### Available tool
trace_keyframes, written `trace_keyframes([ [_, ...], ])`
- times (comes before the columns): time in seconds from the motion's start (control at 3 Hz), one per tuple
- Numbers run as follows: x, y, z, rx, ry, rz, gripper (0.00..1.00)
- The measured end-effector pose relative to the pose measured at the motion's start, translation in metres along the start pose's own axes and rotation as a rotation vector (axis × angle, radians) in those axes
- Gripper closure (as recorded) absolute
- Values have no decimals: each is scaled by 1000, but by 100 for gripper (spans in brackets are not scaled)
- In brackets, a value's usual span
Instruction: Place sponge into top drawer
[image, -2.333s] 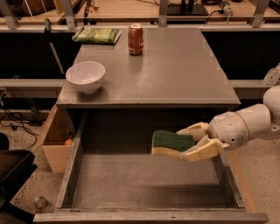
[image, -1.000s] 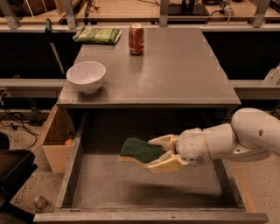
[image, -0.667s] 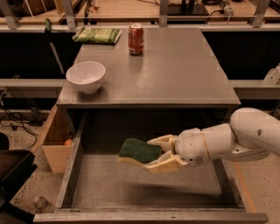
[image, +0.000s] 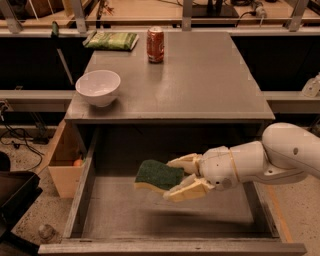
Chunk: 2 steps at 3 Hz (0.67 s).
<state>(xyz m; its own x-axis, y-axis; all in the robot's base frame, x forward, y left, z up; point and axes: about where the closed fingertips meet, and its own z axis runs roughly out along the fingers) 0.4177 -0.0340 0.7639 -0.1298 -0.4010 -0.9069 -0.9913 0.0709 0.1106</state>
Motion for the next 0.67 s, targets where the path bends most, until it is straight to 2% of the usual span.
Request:
trace_keyframes([
  [0.33, -1, 1, 1, -3, 1, -2, 0],
  [0.67, -1, 1, 1, -3, 1, -2, 0],
])
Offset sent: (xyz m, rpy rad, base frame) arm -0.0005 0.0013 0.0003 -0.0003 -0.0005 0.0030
